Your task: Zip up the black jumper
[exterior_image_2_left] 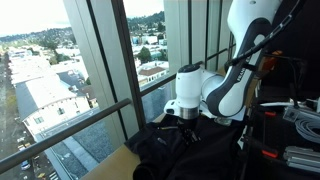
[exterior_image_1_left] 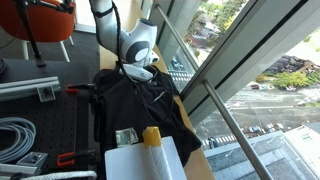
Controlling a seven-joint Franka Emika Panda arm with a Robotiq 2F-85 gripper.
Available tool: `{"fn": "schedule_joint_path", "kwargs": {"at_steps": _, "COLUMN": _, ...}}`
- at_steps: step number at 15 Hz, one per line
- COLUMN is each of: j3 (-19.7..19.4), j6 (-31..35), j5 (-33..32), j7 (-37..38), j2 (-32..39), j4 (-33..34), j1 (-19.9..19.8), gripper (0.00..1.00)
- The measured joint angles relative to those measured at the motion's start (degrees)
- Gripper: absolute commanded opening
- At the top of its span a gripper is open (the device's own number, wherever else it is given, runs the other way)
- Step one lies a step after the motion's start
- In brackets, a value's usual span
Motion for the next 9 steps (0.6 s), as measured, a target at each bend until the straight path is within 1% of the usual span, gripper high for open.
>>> {"fn": "schedule_joint_path", "kwargs": {"at_steps": 9, "j3": 1.6, "j6": 0.0, "j5": 0.0, "j7": -0.4, "j2": 0.6, "j4": 1.8, "j1": 0.2, "gripper": 0.02}}
